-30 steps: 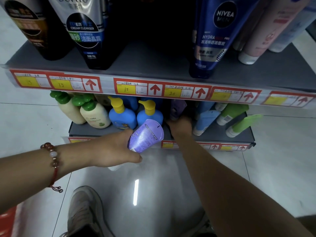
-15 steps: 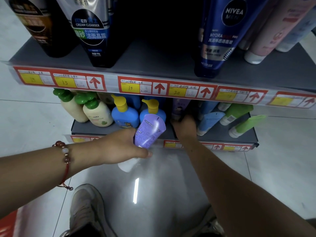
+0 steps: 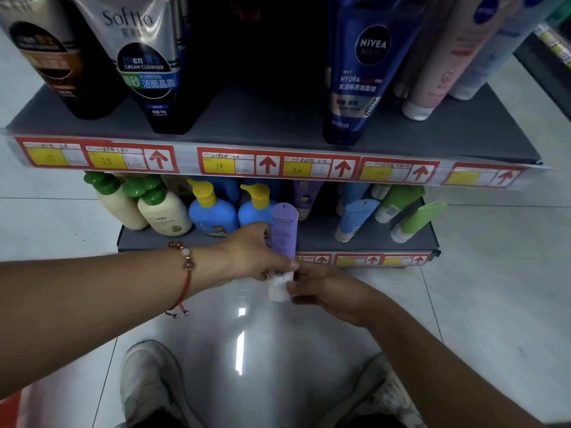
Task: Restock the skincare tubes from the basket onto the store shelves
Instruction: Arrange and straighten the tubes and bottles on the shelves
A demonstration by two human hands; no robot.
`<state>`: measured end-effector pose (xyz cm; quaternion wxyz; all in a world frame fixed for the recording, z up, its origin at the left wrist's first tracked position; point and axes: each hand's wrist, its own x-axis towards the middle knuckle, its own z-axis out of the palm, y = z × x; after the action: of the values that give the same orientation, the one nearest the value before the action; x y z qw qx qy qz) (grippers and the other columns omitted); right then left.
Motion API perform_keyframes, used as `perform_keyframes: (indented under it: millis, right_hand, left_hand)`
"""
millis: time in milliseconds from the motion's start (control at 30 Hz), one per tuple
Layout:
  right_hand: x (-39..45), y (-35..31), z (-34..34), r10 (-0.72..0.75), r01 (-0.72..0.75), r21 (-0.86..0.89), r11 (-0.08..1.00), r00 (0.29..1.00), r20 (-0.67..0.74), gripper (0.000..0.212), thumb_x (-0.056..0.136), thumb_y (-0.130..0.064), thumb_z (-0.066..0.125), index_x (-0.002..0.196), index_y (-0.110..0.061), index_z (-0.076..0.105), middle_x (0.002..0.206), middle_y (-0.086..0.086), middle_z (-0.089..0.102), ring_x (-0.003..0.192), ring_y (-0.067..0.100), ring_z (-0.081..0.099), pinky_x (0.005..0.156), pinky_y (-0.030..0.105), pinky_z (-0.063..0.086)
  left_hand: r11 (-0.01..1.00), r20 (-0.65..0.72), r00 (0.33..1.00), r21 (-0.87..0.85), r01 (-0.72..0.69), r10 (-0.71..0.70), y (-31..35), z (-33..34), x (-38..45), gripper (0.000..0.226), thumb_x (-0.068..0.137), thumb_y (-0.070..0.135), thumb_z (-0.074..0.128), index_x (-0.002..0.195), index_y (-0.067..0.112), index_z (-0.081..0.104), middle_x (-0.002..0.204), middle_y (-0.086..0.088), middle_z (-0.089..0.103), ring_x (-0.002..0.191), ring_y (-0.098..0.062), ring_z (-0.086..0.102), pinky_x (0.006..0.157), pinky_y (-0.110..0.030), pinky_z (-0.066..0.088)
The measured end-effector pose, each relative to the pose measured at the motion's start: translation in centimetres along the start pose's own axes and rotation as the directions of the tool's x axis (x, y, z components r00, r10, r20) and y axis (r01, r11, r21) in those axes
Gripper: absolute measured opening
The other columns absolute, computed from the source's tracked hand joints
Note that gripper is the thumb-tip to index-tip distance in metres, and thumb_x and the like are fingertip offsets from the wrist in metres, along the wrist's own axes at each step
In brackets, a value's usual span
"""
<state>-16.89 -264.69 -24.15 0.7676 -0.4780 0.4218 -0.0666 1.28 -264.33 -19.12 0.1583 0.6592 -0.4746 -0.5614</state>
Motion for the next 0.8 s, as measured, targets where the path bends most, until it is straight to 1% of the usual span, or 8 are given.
perform_keyframes:
  millis: [100, 200, 267, 400, 433, 500, 600, 800]
  right_hand:
    - [-0.1, -0.5, -0.6, -0.069, 0.063, -0.12, 0.991, 0.997, -0.047, 0.029, 0.093, -0.004, 0.059, 0.119, -0.017, 0.064, 0.111, 0.002, 0.069, 0.102, 0.011, 0.063, 0.095, 0.028, 0.049]
    - [0.9, -0.8, -1.6, -0.122, 0.039, -0.414, 0.909, 0.977, -0.176, 0.026, 0.088, -0.015, 0.068, 0.113, -0.021, 0.066, 0.103, -0.002, 0.071, 0.092, 0.011, 0.064, 0.081, 0.022, 0.05]
    - [2.4, -0.6, -2.4, -0.219, 0.032, -0.493, 0.87, 0.919, -0.327, 0.027, 0.084, -0.019, 0.072, 0.11, -0.02, 0.063, 0.1, 0.0, 0.069, 0.089, 0.017, 0.064, 0.078, 0.027, 0.049]
    - [5.4, -0.2, -3.5, -0.296, 0.028, -0.448, 0.893, 0.787, -0.541, 0.023, 0.089, -0.018, 0.066, 0.109, -0.019, 0.055, 0.097, 0.001, 0.064, 0.086, 0.016, 0.06, 0.07, 0.021, 0.045]
    - [6.2, 0.0, -3.6, -0.299, 0.011, -0.451, 0.893, 0.762, -0.574, 0.023, 0.09, -0.021, 0.066, 0.11, -0.017, 0.055, 0.098, 0.002, 0.065, 0.087, 0.018, 0.061, 0.072, 0.024, 0.046]
    - [7.4, 0.3, -3.4, -0.307, -0.009, -0.454, 0.891, 0.724, -0.618, 0.024, 0.09, -0.025, 0.065, 0.108, -0.015, 0.056, 0.099, 0.007, 0.066, 0.09, 0.025, 0.064, 0.078, 0.033, 0.05]
    - [8.6, 0.4, -2.7, -0.291, -0.038, -0.441, 0.897, 0.7, -0.652, 0.028, 0.088, -0.021, 0.066, 0.11, -0.01, 0.053, 0.099, 0.008, 0.063, 0.093, 0.028, 0.062, 0.078, 0.03, 0.046]
    - [9.7, 0.7, -2.0, -0.298, -0.11, -0.444, 0.889, 0.598, -0.744, 0.059, 0.07, -0.03, 0.082, 0.117, -0.013, 0.05, 0.114, 0.01, 0.061, 0.105, 0.03, 0.059, 0.087, 0.04, 0.05]
  left_hand:
    - [0.998, 0.021, 0.999, 0.061, -0.03, 0.029, 0.1, 0.4, 0.4, 0.051, 0.075, 0.03, 0.083, 0.116, 0.023, 0.053, 0.104, 0.001, 0.066, 0.092, -0.018, 0.068, 0.077, -0.036, 0.061]
    - [0.945, 0.036, 0.993, 0.304, -0.118, 0.113, 0.2, -0.3, 0.7, 0.043, 0.078, 0.044, 0.076, 0.113, 0.026, 0.057, 0.099, 0.005, 0.066, 0.088, -0.012, 0.066, 0.074, -0.03, 0.058]
    - [0.846, 0.067, 0.987, 0.509, -0.159, 0.146, 0.0, -1.0, 0.7, 0.034, 0.084, 0.048, 0.069, 0.108, 0.025, 0.06, 0.096, 0.007, 0.065, 0.088, -0.011, 0.063, 0.076, -0.03, 0.055]
    - [0.577, 0.129, 0.989, 0.803, -0.148, 0.073, -1.2, -2.3, 0.5, 0.018, 0.09, 0.041, 0.058, 0.079, 0.027, 0.052, 0.077, 0.006, 0.054, 0.083, -0.019, 0.059, 0.073, -0.033, 0.053]
    - [0.517, 0.134, 0.99, 0.845, -0.138, 0.046, -1.5, -2.6, 0.4, 0.02, 0.09, 0.041, 0.057, 0.078, 0.026, 0.05, 0.076, 0.006, 0.052, 0.083, -0.021, 0.059, 0.072, -0.031, 0.052]
    - [0.426, 0.142, 0.99, 0.897, -0.117, -0.026, -1.9, -2.8, 0.4, 0.024, 0.09, 0.044, 0.055, 0.095, 0.021, 0.059, 0.087, 0.001, 0.059, 0.086, -0.022, 0.06, 0.072, -0.029, 0.05]
    - [0.443, 0.166, 0.978, 0.892, -0.094, -0.127, -2.4, -3.0, 0.4, 0.038, 0.091, 0.045, 0.054, 0.119, 0.02, 0.06, 0.108, -0.002, 0.065, 0.097, -0.023, 0.061, 0.08, -0.031, 0.051]
    - [0.457, 0.184, 0.97, 0.885, -0.093, -0.157, -2.9, -3.0, 0.7, 0.046, 0.093, 0.049, 0.052, 0.129, 0.022, 0.055, 0.125, -0.001, 0.06, 0.11, -0.023, 0.057, 0.093, -0.035, 0.049]
